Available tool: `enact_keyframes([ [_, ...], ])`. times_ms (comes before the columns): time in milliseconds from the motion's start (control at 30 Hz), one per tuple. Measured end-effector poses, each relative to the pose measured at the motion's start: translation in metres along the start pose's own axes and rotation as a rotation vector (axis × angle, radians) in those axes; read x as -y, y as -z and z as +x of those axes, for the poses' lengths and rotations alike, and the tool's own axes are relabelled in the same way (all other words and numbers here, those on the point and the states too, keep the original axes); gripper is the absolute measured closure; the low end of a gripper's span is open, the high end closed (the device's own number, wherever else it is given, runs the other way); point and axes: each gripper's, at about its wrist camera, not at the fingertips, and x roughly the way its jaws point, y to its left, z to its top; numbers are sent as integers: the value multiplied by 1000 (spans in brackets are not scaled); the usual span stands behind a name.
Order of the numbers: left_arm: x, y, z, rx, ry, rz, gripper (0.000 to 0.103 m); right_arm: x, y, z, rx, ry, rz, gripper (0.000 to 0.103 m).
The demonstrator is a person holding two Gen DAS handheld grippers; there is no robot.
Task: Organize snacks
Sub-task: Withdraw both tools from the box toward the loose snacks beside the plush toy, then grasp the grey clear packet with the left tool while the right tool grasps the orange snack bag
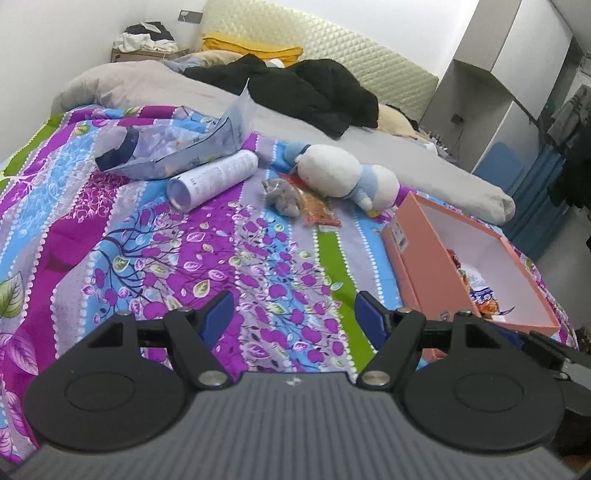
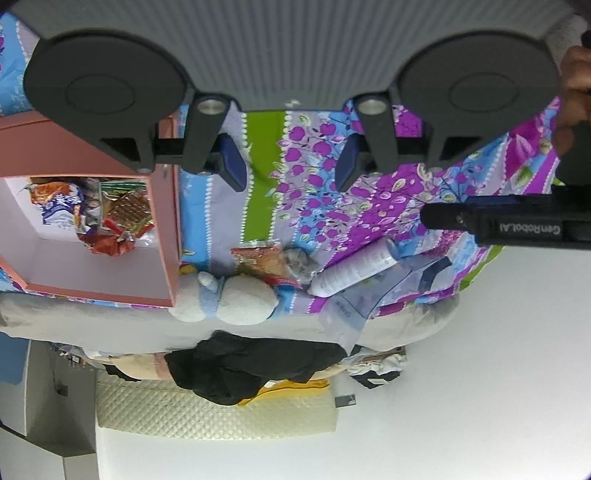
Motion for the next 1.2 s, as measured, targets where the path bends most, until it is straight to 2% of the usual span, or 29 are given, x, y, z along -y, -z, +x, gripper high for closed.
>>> enact_keyframes([
  [500, -26, -13, 49, -21, -40, -15, 27, -5, -7, 45, 0, 6, -62, 47],
  [633, -33, -17, 70, -25, -42, -45, 27, -3, -7, 60, -5, 12, -77, 47],
  [933, -41, -30, 139, -64, 6, -94, 27, 3, 1, 111, -43, 36, -113, 48],
  [1200, -55, -76, 204, -48, 100, -182, 27, 5, -14, 168, -11, 75, -149, 49],
])
